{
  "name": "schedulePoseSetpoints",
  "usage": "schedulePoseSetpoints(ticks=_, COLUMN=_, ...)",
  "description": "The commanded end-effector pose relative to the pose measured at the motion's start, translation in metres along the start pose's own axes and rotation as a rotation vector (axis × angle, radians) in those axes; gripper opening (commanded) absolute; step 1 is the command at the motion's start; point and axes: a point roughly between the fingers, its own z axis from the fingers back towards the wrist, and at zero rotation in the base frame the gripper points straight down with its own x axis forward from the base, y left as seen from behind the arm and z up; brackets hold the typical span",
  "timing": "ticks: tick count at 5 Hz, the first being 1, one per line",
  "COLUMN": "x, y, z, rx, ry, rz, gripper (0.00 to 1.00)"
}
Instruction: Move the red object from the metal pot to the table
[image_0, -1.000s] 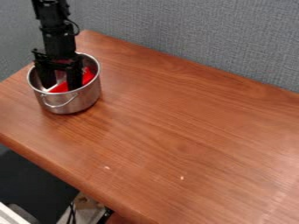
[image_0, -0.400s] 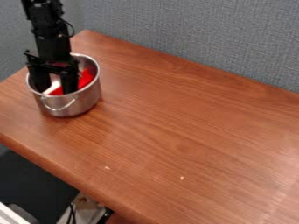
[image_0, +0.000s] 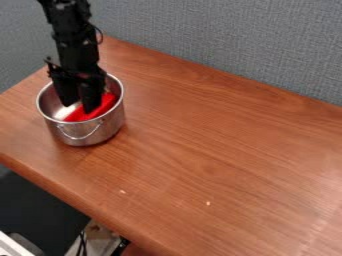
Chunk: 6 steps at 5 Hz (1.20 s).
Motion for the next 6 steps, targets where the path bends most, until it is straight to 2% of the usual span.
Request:
schedulePoseSetpoints(ticks=1, x=0.01, y=0.026, z=0.014, rx=0.048, ry=-0.045, rz=-0.003, gripper=0.0)
schedulePoseSetpoints(ticks=3, x=0.014, y=0.035, z=0.006, rx=0.034, ry=-0.089, rz=-0.017, gripper=0.0)
schedulePoseSetpoints(ticks=4, x=0.006, y=0.024, z=-0.003, rx=0.009, ry=-0.087, rz=-0.029, gripper=0.0)
schedulePoseSetpoints(ticks=6, x=0.012, y=0.035, z=0.003, rx=-0.034, ry=-0.069, rz=-0.314, gripper=0.0)
